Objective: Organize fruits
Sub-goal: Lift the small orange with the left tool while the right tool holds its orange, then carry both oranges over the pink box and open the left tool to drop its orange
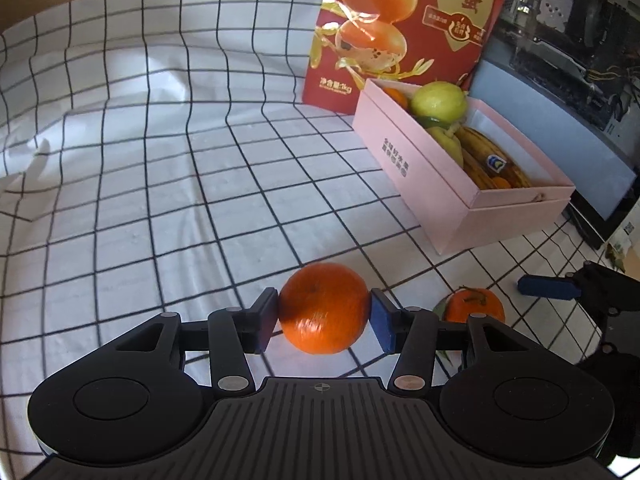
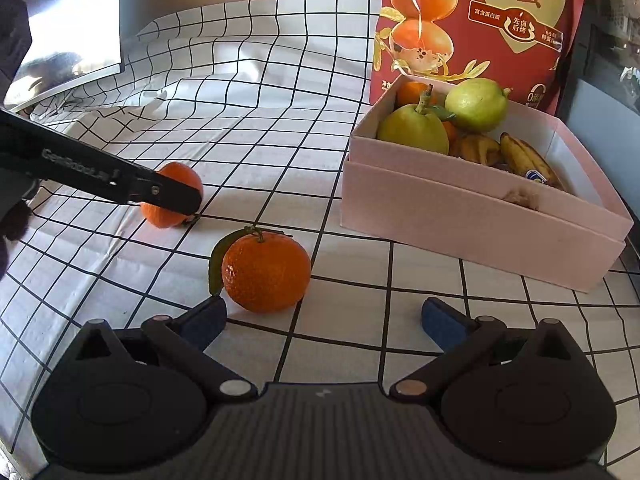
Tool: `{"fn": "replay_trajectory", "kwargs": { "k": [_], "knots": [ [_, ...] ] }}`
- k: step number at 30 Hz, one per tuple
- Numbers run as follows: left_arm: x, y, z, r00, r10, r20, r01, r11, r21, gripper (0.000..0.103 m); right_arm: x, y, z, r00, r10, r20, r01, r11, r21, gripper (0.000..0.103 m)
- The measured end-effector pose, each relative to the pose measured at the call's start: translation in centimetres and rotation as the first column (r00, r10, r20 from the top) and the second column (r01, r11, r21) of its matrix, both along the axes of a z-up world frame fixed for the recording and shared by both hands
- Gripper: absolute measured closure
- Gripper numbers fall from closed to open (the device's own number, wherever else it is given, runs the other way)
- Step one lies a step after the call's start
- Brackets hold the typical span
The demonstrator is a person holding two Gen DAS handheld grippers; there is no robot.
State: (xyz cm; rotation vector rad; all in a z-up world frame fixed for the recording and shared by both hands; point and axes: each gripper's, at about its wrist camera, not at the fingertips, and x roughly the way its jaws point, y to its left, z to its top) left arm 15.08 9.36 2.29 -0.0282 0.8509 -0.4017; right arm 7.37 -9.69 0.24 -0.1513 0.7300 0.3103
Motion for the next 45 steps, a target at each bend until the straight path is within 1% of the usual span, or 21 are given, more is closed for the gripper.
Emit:
{"fn": "replay_trajectory", "kwargs": {
  "k": [4,7,10,11,15,20,22,24,25,26,27,29,32,37,39,41,42,45],
  "knots": [
    [0.3,-0.8,0.0,0.999,0.018,-0.026,-0.019,0.999,-0.037,0.048,0.0,0.0,0.0,1.0,0.003,-0.004,-0.003,1.0,-0.003,0.0],
    [0.7,-1.3,-0.1,0.998,0.029,-0.052,-0.032,0.999,-0.041,0.048,-0.1,0.0,0.0,1.0,0.012,-0.007,-0.012,1.0,-0.003,0.0],
    [1.0,-0.9,-0.1,0.994,0.052,-0.092,-0.059,0.996,-0.072,0.049,-0.1,0.0,0.0,1.0,0.019,-0.007,-0.019,1.0,-0.005,0.0],
    [0.9,-0.8,0.0,0.994,0.051,-0.098,-0.058,0.996,-0.071,0.049,-0.2,0.0,0.0,1.0,0.018,-0.007,-0.018,1.0,-0.005,0.0],
    [-0.9,-0.5,0.6,0.994,0.051,-0.093,-0.053,0.998,-0.021,0.049,-0.2,0.0,0.0,1.0,0.014,-0.006,-0.014,1.0,-0.006,0.0],
    [-4.0,-0.5,1.1,0.992,0.07,-0.103,-0.071,0.997,-0.01,0.049,-0.4,0.1,0.1,1.0,0.006,-0.019,-0.007,1.0,-0.014,0.001],
    [-5.3,-0.9,1.4,0.993,0.075,-0.093,-0.075,0.997,0.007,0.049,-0.5,-0.2,0.7,1.0,-0.006,-0.028,0.007,1.0,0.026,0.012],
    [-6.3,-1.5,1.5,0.992,0.085,-0.094,-0.083,0.996,0.022,0.049,-0.6,-0.3,1.2,0.999,0.023,-0.025,-0.022,0.997,0.069,0.014],
    [-6.8,-1.8,1.5,0.991,0.093,-0.098,-0.091,0.995,0.025,0.049,-0.6,-0.1,1.6,0.999,0.052,-0.016,-0.051,0.996,0.073,0.019],
    [-7.1,-2.0,1.4,0.99,0.105,-0.098,-0.103,0.994,0.027,0.049,-0.6,0.1,1.8,0.997,0.076,-0.005,-0.076,0.995,0.062,0.022],
    [-7.4,-2.2,1.4,0.988,0.116,-0.097,-0.114,0.993,0.032,0.049,-0.6,0.3,1.9,0.995,0.1,0.007,-0.1,0.994,0.046,0.027],
    [-8.1,-2.8,1.2,0.987,0.13,-0.099,-0.125,0.991,0.048,0.049,-0.3,0.5,1.9,0.991,0.131,0.018,-0.132,0.991,0.027,0.028],
    [-9.3,-3.7,1.2,0.985,0.136,-0.105,-0.129,0.989,0.069,0.049,0.3,0.5,1.7,0.986,0.167,0.018,-0.168,0.985,0.051,0.03],
    [-9.7,-4.7,1.8,0.985,0.131,-0.109,-0.118,0.986,0.119,0.049,1.2,1.6,1.8,0.975,0.221,0.0,-0.221,0.975,0.015,0.044],
    [-9.7,-5.3,1.9,0.987,0.124,-0.105,-0.109,0.983,0.146,0.049,1.7,1.9,1.7,0.974,0.228,-0.013,-0.228,0.974,0.001,0.046],
    [-9.6,-5.8,2.0,0.988,0.111,-0.103,-0.094,0.983,0.159,0.049,2.0,1.9,1.8,0.97,0.242,-0.03,-0.242,0.97,0.011,0.05],
    [-9.6,-6.0,2.1,0.989,0.105,-0.103,-0.088,0.983,0.162,0.049,2.0,1.8,1.9,0.967,0.253,-0.039,-0.253,0.967,0.017,0.057],
    [-9.5,-6.8,2.1,0.992,0.082,-0.097,-0.065,0.985,0.163,0.049,1.2,1.4,2.7,0.968,0.249,-0.037,-0.249,0.969,0.004,0.058]
  ]
}}
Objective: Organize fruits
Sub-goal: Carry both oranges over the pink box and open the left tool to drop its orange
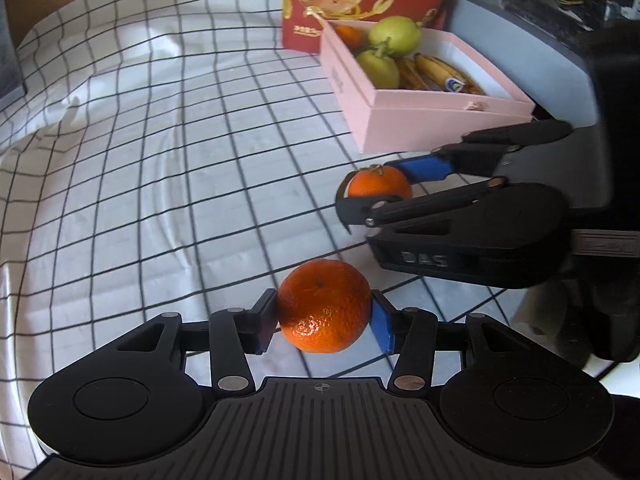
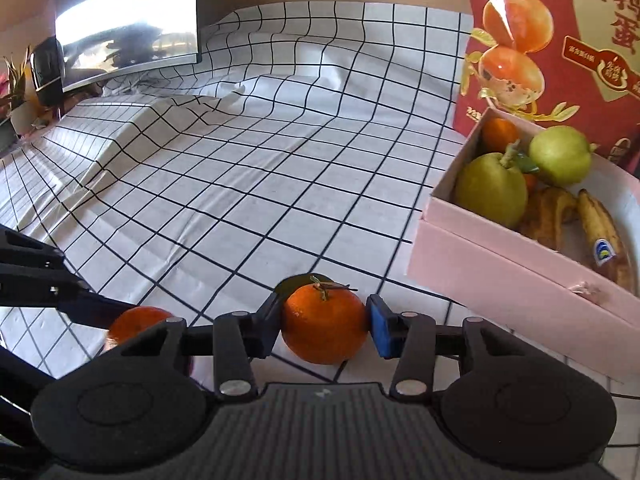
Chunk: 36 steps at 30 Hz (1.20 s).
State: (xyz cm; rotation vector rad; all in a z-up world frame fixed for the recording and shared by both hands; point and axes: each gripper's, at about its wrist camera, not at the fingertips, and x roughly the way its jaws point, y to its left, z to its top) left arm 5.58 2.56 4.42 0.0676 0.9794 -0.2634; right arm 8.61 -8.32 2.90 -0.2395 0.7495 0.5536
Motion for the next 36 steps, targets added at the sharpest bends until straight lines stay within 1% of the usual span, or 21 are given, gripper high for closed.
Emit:
{"fn": "replay_trajectory", "kwargs": {
  "k": [3,5,7,9,10,11,13,14,16,17,19,22,24,26,28,30,31,34,36],
  "knots": [
    [0.2,-0.7,0.1,1.0,-0.021,0.006,0.021,1.0,-0.009,0.049,-1.2,-1.8,1.6,0.999,-0.027,0.018,0.027,0.999,0.02,0.058],
    [0.6,-1.2,0.7,0.999,-0.034,0.024,0.034,0.999,-0.027,0.049,-2.2,-3.6,3.1,0.998,-0.06,0.036,0.059,0.997,0.04,0.058],
    [1.3,-1.3,2.5,0.997,-0.043,0.064,0.049,0.995,-0.082,0.049,-3.3,-5.8,5.1,0.992,-0.106,0.072,0.102,0.993,0.063,0.058],
    [2.5,-1.2,5.5,0.989,-0.055,0.139,0.075,0.987,-0.14,0.049,-4.1,-7.9,7.0,0.983,-0.146,0.114,0.137,0.987,0.083,0.058],
    [3.3,-1.3,7.5,0.979,-0.059,0.194,0.091,0.983,-0.16,0.049,-4.6,-9.1,8.1,0.975,-0.172,0.138,0.16,0.982,0.095,0.058],
    [4.2,-1.5,9.6,0.965,-0.063,0.254,0.11,0.979,-0.175,0.049,-4.9,-10.1,8.9,0.968,-0.197,0.155,0.181,0.978,0.108,0.058],
    [6.0,-2.1,13.0,0.934,-0.072,0.349,0.146,0.971,-0.19,0.049,-5.6,-11.9,10.3,0.951,-0.248,0.186,0.226,0.965,0.13,0.058],
    [7.1,-2.6,14.4,0.919,-0.077,0.387,0.165,0.966,-0.2,0.049,-5.8,-12.5,10.8,0.942,-0.27,0.2,0.246,0.959,0.138,0.058],
    [9.4,-4.1,16.0,0.904,-0.082,0.42,0.19,0.956,-0.222,0.049,-6.3,-13.7,11.1,0.925,-0.311,0.216,0.284,0.947,0.147,0.058],
    [10.8,-5.1,16.2,0.903,-0.092,0.419,0.203,0.952,-0.229,0.049,-6.4,-14.1,11.0,0.92,-0.33,0.213,0.303,0.941,0.149,0.058],
    [13.5,-7.0,15.6,0.916,-0.111,0.384,0.219,0.943,-0.25,0.049,-6.6,-14.7,10.4,0.909,-0.369,0.193,0.345,0.927,0.148,0.058],
    [17.4,-10.0,12.6,0.955,-0.154,0.255,0.225,0.933,-0.28,0.049,-6.9,-15.6,9.0,0.902,-0.407,0.144,0.387,0.91,0.145,0.058],
    [19.7,-12.0,9.9,0.97,-0.173,0.173,0.215,0.939,-0.268,0.049,-7.1,-15.9,8.0,0.9,-0.421,0.116,0.404,0.904,0.143,0.058],
    [20.7,-12.9,7.6,0.976,-0.177,0.125,0.203,0.947,-0.248,0.049,-7.3,-16.3,7.0,0.895,-0.437,0.089,0.423,0.895,0.146,0.058],
    [21.6,-13.5,5.7,0.981,-0.177,0.079,0.191,0.951,-0.244,0.049,-7.3,-16.8,6.1,0.888,-0.456,0.064,0.441,0.883,0.161,0.058],
    [21.9,-13.3,4.9,0.983,-0.168,0.071,0.18,0.95,-0.256,0.05,-7.3,-17.0,5.5,0.881,-0.471,0.048,0.457,0.872,0.174,0.058],
    [21.8,-13.0,5.0,0.984,-0.161,0.078,0.177,0.946,-0.272,0.05,-7.2,-17.2,5.2,0.876,-0.48,0.038,0.466,0.866,0.182,0.058],
    [21.2,-11.0,6.5,0.985,-0.123,0.124,0.158,0.93,-0.331,0.05,-6.9,-17.4,4.8,0.872,-0.489,0.022,0.476,0.858,0.195,0.058],
    [20.3,-9.4,7.7,0.983,-0.083,0.166,0.138,0.926,-0.352,0.05,-6.6,-17.4,4.8,0.874,-0.486,0.023,0.472,0.859,0.198,0.058]
  ]
}}
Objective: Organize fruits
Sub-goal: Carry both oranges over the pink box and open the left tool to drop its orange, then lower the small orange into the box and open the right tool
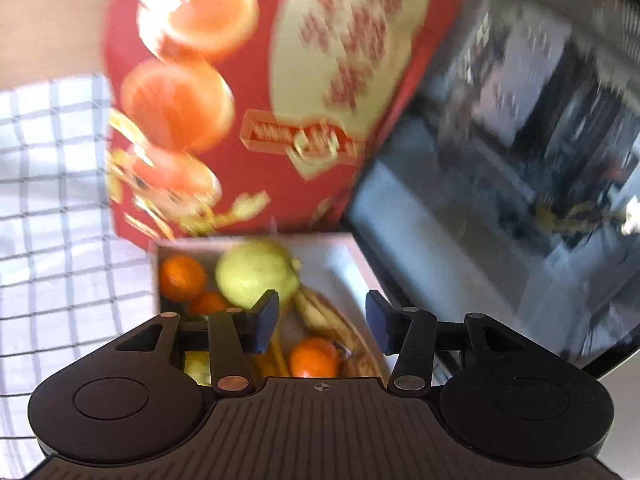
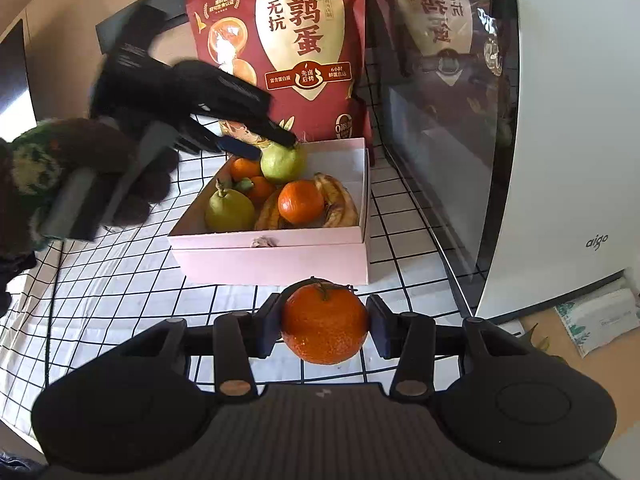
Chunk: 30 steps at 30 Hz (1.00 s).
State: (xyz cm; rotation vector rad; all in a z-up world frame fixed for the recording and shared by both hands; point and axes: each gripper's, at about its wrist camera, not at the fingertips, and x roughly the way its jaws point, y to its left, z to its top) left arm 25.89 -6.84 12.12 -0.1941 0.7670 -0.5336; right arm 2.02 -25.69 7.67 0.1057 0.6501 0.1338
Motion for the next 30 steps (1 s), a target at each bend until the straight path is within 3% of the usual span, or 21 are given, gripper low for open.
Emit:
{"fn": "replay_trajectory", "kwargs": {
  "k": [4,8,11,16,27,30],
  "knots": [
    [-3.1,3.3,0.9,0.996,0.064,0.059,-0.065,0.998,0.015,0.05,0.8,0.2,0.8,1.0,0.02,0.024,-0.02,1.0,-0.01,0.058],
    [-7.6,5.5,-0.7,0.99,0.11,0.087,-0.116,0.991,0.067,0.05,2.9,0.6,2.7,0.995,0.053,0.079,-0.051,0.998,-0.034,0.058],
    [-10.7,6.6,-3.0,0.989,0.137,0.056,-0.142,0.986,0.087,0.05,5.4,1.3,3.8,0.99,0.088,0.107,-0.083,0.995,-0.051,0.058],
    [-14.1,7.1,-6.4,0.99,0.143,-0.003,-0.141,0.98,0.137,0.05,11.6,2.7,3.1,0.988,0.137,0.068,-0.133,0.989,-0.062,0.058],
    [-16.5,8.6,-7.4,0.98,0.191,-0.052,-0.18,0.97,0.163,0.05,21.0,5.1,-0.5,0.994,0.103,0.033,-0.097,0.982,-0.165,0.057],
    [-16.1,8.8,-7.7,0.981,0.188,-0.046,-0.177,0.968,0.177,0.05,21.3,4.7,-0.8,0.996,0.091,0.021,-0.086,0.985,-0.148,0.049]
  ]
}}
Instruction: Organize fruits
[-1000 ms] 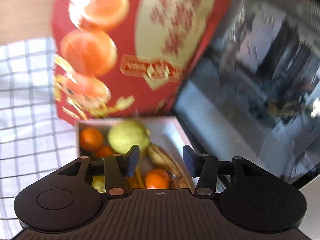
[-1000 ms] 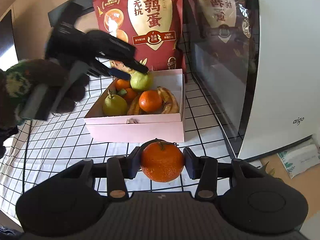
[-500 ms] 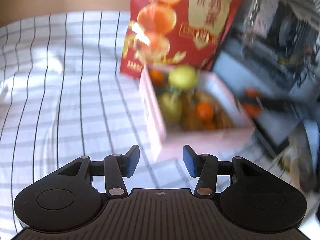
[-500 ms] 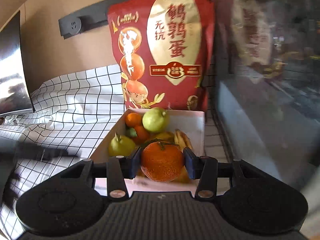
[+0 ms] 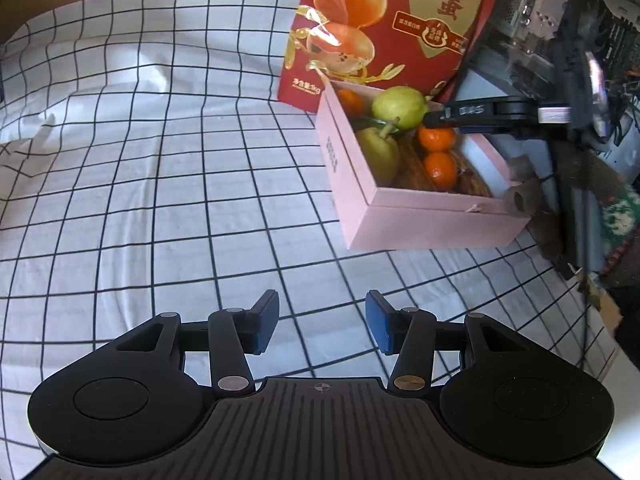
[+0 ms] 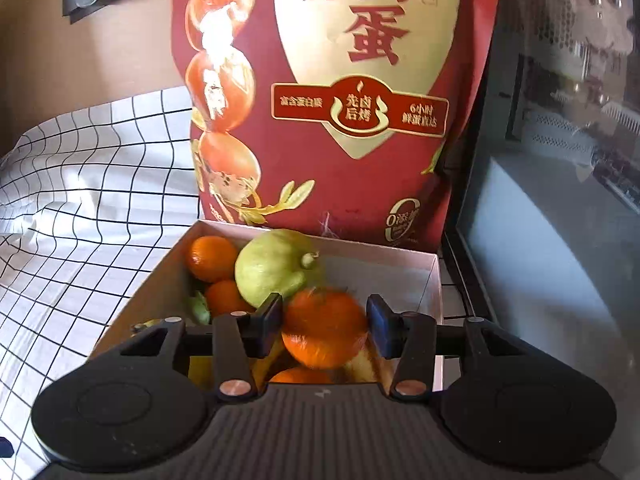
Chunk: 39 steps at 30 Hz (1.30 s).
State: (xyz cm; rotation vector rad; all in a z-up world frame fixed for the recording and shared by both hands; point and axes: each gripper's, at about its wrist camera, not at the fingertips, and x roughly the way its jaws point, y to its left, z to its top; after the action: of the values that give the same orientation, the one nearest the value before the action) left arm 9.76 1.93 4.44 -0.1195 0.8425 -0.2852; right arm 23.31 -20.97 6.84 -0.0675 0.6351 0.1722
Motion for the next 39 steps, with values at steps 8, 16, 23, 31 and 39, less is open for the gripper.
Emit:
{"fn": "replay_trajectory", "kwargs": {
  "k": [8,16,23,31,39],
  "knots": [
    [0.9,-1.1,-1.4,0.997,0.036,0.07,-0.043,0.994,0.098,0.05,-10.0,0.0,2.7,0.991,0.069,0.113,-0.072,0.997,0.018,0.026],
    [0.9,-3.8,-3.4,0.995,0.026,0.095,-0.043,0.982,0.184,0.047,-15.5,1.8,-1.5,0.994,0.11,-0.001,-0.11,0.994,-0.029,0.019],
    [0.8,-6.1,-4.1,0.986,0.052,0.157,-0.078,0.983,0.165,0.021,-13.2,1.1,-5.6,0.994,-0.011,-0.105,0.006,0.999,-0.041,0.019],
    [1.1,-6.7,-4.6,0.971,0.115,0.211,-0.15,0.976,0.156,0.018,-12.1,-0.6,-6.6,0.991,-0.092,-0.096,0.088,0.995,-0.04,0.0],
    [1.5,-6.7,-4.6,0.971,0.115,0.211,-0.149,0.976,0.157,0.018,-12.3,-1.6,-7.0,0.995,-0.091,-0.037,0.09,0.995,-0.031,0.0]
  ]
}}
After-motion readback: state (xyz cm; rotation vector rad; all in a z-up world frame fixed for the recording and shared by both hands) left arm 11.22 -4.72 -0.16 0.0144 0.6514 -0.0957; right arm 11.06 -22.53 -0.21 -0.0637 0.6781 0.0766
